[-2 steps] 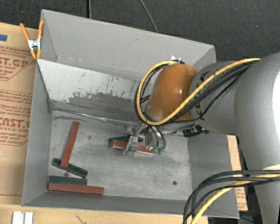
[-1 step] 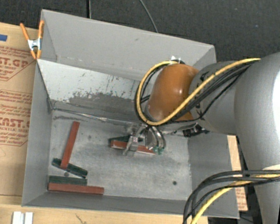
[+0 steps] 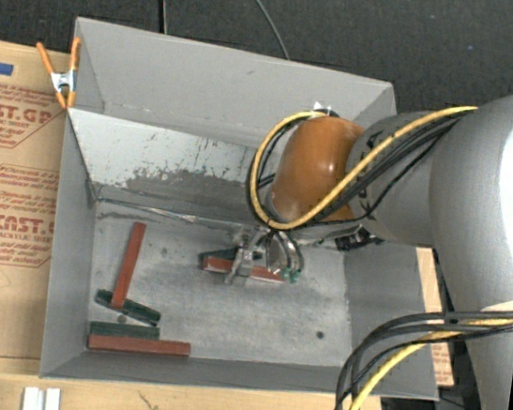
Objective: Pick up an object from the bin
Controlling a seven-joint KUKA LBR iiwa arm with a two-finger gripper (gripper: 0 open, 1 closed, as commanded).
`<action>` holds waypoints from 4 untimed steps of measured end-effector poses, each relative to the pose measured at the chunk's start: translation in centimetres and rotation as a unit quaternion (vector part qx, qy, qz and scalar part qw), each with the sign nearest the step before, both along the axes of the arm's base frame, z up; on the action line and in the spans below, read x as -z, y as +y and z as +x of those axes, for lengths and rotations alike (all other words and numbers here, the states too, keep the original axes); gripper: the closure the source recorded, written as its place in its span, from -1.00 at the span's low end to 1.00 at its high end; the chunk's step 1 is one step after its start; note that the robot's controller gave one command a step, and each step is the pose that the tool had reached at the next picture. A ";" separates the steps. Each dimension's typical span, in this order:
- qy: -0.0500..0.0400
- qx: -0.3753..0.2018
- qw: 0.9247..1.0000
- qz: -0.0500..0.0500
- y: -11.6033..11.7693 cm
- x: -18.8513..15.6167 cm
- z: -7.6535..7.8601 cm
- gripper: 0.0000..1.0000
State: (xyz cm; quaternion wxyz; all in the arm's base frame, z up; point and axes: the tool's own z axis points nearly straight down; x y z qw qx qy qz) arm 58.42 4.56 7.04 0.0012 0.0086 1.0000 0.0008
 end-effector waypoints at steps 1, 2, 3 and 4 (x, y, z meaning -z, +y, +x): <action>0.003 0.000 1.000 0.000 0.0 -0.5 -0.2 1.00; 0.006 0.000 1.000 0.000 0.0 -2.6 -0.3 1.00; 0.002 0.000 1.000 0.000 0.0 -4.6 -0.1 1.00; 0.000 0.000 1.000 0.000 0.0 -5.9 0.0 1.00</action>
Offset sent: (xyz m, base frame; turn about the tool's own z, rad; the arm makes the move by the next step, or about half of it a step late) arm -0.0001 -0.0001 0.0706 0.0000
